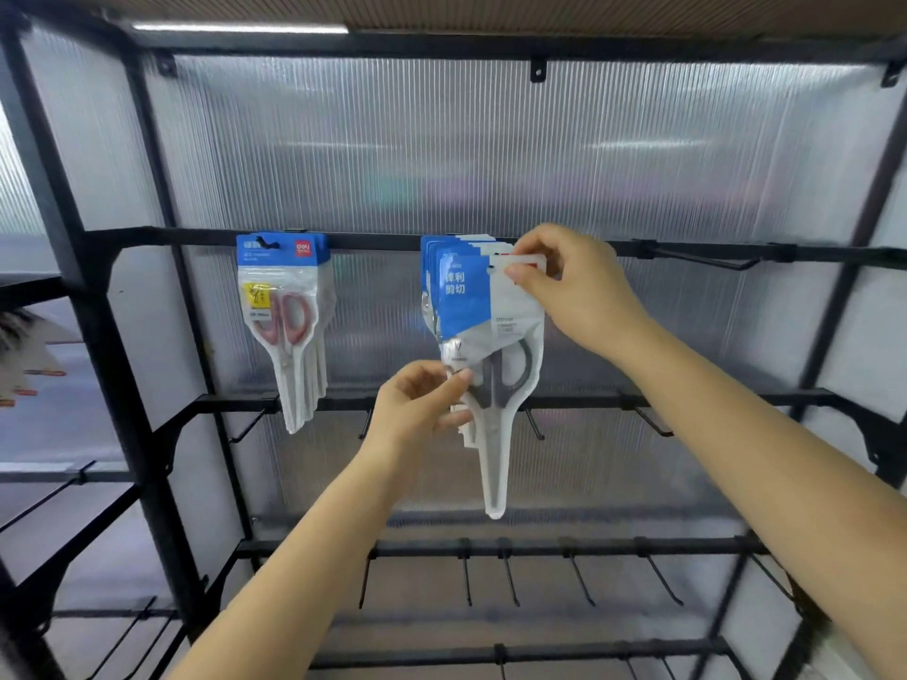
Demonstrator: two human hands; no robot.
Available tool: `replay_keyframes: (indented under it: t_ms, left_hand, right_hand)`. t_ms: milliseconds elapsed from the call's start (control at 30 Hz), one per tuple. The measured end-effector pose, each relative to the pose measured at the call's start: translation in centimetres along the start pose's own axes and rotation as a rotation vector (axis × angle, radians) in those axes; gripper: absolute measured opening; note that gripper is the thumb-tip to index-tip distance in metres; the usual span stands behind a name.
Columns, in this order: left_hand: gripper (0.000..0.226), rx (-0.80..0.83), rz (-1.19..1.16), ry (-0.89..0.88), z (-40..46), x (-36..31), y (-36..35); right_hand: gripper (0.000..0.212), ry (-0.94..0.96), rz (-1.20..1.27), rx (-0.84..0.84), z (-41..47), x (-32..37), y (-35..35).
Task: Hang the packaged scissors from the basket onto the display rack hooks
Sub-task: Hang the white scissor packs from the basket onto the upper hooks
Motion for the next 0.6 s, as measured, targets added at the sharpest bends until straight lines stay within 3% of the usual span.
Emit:
replay_keyframes:
  t_ms: [433,600]
  left_hand:
    - [0.009,-0.142,0.151,-0.007,1.3,-0.4,-0.8]
    - [0.012,-0.190,0.167,0.010,2.5,0.1,-0.8]
  right_hand:
    - [0.013,-0.104,-0.026,-0.071,2.0,-2.1,-1.4]
    - [0.015,-0.048,-0.123,-0.078,2.0,-2.9,-2.2]
Point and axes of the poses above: each hand's wrist, its own z-axis towards the middle knuckle, its own y-axis out of the back of the hand, x = y × z, the point moved 1 cm from there along z, towards the middle knuckle, and after that the axes turned 10 degrees about z, right-handed, at the moved point
